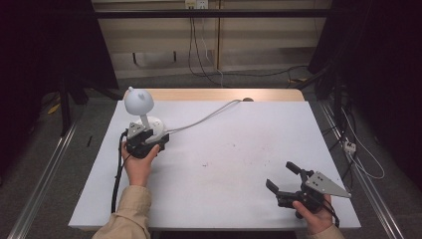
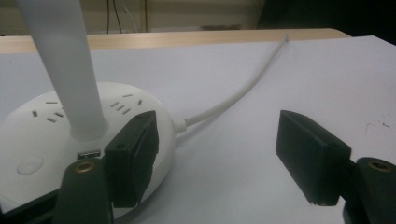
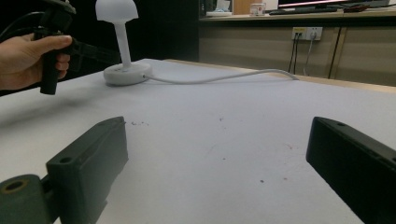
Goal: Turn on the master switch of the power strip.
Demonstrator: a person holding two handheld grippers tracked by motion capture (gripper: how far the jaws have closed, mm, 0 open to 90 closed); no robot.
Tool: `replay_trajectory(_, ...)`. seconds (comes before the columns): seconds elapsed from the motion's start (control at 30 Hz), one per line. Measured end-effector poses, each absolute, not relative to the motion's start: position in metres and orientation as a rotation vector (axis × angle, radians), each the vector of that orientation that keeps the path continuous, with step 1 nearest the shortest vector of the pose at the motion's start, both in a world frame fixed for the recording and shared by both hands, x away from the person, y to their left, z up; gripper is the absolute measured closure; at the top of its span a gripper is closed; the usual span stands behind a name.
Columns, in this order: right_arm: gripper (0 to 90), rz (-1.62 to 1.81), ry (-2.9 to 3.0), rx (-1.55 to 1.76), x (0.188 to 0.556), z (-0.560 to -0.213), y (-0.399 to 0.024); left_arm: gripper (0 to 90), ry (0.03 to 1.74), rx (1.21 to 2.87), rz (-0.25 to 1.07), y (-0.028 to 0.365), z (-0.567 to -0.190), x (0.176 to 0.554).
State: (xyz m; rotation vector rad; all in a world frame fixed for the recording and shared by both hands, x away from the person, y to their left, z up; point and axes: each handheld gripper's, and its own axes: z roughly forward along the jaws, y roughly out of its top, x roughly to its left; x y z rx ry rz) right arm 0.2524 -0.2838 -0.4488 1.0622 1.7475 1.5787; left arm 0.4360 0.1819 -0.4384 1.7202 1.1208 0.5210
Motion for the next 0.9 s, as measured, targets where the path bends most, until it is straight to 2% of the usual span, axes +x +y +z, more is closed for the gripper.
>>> replay_trajectory(0.6, 4.9, 1.576, 1.750, 1.068, 0.253, -0.448, -0.285, 11.3, 1.025, 1.777, 0.450, 0.166, -0.432, 0.423)
replay_trajectory(0.9, 5.3, 1.570, 1.757, 1.060, 0.253, -0.449, -0.284, 7.9, 1.006, 1.770, 0.446, 0.173, -0.429, 0.412)
